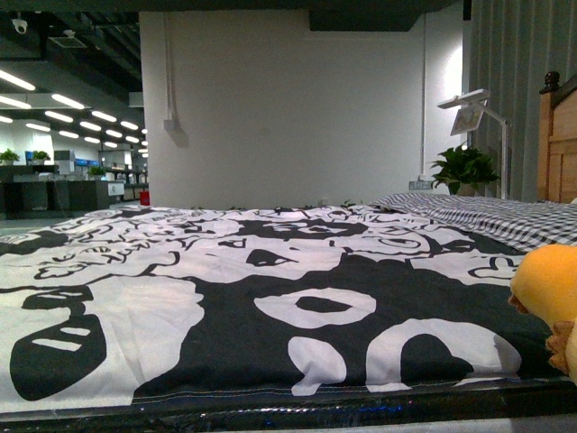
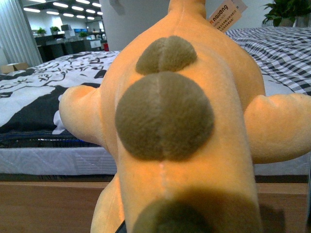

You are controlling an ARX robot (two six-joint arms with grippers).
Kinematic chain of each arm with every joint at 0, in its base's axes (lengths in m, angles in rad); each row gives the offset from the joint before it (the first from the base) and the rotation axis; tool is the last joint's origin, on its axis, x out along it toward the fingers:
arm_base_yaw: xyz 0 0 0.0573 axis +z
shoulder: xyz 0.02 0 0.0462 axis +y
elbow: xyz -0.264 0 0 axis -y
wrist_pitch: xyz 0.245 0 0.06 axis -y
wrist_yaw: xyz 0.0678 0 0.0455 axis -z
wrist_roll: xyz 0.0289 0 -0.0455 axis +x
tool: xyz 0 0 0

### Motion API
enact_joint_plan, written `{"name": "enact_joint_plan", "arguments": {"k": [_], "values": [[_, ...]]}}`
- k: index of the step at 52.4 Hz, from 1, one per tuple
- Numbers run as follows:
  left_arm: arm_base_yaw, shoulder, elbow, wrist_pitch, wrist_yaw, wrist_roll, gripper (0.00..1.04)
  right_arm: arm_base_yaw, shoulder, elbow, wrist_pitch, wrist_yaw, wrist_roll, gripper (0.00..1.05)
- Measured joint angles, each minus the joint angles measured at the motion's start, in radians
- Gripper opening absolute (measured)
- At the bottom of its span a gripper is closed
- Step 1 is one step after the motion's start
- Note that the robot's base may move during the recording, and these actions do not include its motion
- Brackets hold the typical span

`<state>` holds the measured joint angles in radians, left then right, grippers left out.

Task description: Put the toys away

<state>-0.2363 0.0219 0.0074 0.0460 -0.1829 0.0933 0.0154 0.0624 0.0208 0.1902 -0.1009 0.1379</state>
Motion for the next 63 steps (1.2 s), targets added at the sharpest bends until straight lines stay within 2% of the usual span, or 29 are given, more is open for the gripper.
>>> {"name": "enact_joint_plan", "arguments": {"k": [63], "values": [[-0.001,0.000,0.000,0.002,-0.001,0.000,0.98,-0.002,-0.004,-0.002,-0.001,0.000,0.000,0.07]]}}
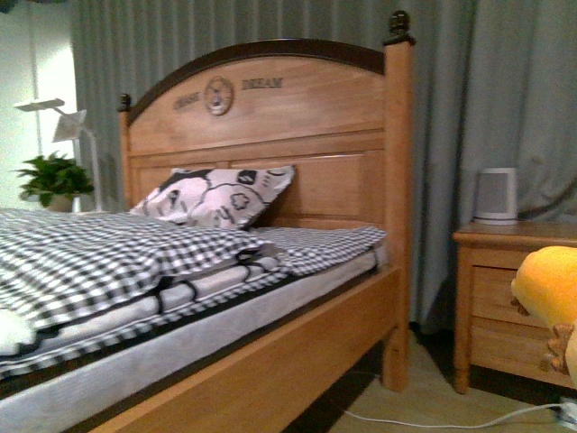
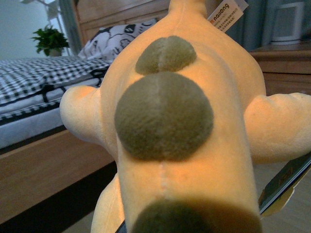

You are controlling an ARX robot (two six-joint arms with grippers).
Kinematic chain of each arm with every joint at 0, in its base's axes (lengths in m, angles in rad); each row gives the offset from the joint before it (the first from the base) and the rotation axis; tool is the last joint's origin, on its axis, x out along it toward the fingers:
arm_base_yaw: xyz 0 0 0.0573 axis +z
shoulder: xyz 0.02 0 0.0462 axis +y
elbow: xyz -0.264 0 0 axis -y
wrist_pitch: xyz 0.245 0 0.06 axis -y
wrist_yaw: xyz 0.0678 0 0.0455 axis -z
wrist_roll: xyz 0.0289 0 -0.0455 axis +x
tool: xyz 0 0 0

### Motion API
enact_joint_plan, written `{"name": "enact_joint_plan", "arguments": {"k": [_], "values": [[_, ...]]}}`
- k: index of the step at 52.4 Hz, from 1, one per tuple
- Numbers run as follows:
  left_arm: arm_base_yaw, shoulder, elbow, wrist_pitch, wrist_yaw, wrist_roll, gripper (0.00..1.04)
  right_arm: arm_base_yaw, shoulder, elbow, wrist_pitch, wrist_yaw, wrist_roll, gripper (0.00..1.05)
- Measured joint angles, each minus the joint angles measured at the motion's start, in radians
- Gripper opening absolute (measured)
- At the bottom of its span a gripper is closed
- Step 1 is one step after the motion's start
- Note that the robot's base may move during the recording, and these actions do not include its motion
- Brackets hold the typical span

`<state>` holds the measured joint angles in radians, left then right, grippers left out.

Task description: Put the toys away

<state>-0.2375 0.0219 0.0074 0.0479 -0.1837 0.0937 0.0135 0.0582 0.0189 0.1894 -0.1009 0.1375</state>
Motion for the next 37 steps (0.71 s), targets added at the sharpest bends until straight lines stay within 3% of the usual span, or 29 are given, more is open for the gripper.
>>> {"name": "enact_joint_plan", "arguments": {"k": [37], "values": [[-0.001,0.000,0.000,0.000,0.003,0.001,0.98,-0.003,-0.001,0.000,0.000,0.002,0.000,0.07]]}}
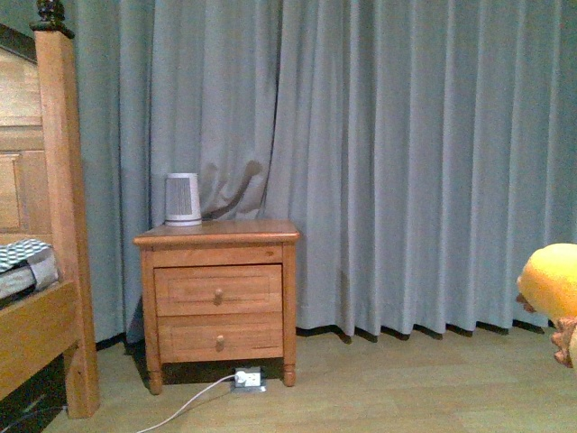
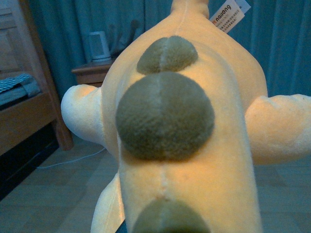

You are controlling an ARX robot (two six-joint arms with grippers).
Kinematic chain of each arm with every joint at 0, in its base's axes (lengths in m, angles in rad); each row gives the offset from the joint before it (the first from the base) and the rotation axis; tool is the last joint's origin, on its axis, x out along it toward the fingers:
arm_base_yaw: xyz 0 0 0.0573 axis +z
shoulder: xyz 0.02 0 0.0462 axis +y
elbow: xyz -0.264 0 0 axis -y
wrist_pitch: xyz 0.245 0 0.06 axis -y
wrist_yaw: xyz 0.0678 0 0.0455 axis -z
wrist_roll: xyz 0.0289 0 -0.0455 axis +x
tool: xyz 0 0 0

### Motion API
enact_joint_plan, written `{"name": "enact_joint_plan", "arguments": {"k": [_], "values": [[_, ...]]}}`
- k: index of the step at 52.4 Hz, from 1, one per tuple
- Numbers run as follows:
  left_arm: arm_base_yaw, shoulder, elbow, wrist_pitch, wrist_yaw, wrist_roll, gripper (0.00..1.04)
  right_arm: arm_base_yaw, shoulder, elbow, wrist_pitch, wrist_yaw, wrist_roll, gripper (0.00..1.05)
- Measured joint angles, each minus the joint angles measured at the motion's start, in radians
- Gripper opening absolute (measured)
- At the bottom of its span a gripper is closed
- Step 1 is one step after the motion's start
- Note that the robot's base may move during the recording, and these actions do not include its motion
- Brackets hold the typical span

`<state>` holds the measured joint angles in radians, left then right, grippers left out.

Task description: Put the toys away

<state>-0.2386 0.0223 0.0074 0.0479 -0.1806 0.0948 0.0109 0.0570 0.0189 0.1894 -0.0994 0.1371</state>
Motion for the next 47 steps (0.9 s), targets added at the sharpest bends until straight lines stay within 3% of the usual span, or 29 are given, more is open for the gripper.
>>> {"name": "enact_joint_plan", "arguments": {"k": [47], "values": [[0.000,-0.001,0.000,0.000,-0.002,0.000,0.98,0.000,0.000,0.000,0.000,-0.002,0.000,0.07]]}}
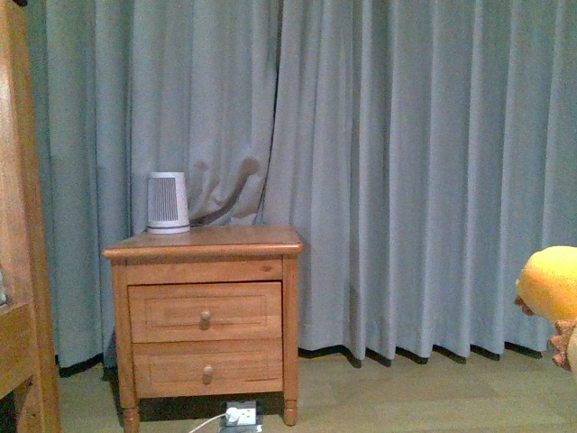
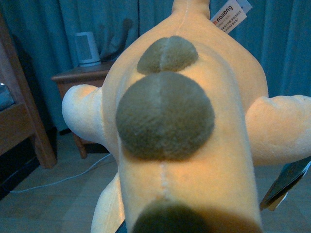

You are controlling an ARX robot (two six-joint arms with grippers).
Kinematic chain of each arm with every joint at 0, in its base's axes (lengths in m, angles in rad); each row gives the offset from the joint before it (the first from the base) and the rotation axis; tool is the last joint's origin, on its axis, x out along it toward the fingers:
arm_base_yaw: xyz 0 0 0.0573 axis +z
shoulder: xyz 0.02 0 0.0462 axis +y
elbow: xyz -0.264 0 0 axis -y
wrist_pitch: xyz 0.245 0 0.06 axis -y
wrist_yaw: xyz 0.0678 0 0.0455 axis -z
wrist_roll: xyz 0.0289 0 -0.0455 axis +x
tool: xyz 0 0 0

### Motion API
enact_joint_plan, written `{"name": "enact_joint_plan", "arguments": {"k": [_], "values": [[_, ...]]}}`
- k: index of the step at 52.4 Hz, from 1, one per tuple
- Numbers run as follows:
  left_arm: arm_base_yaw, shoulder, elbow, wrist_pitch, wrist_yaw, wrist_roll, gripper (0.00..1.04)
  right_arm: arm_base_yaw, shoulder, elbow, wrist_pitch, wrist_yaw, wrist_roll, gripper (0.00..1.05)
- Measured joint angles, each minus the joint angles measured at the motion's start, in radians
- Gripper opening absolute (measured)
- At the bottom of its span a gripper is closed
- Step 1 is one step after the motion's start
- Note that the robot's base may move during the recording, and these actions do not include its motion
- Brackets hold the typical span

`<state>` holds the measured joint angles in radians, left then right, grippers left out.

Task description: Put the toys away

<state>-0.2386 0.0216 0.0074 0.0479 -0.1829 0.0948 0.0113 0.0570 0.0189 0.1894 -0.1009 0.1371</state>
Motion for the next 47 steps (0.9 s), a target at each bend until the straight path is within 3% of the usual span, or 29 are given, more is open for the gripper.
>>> {"name": "enact_joint_plan", "arguments": {"k": [47], "values": [[0.000,0.000,0.000,0.000,0.000,0.000,0.98,0.000,0.001,0.000,0.000,0.000,0.000,0.07]]}}
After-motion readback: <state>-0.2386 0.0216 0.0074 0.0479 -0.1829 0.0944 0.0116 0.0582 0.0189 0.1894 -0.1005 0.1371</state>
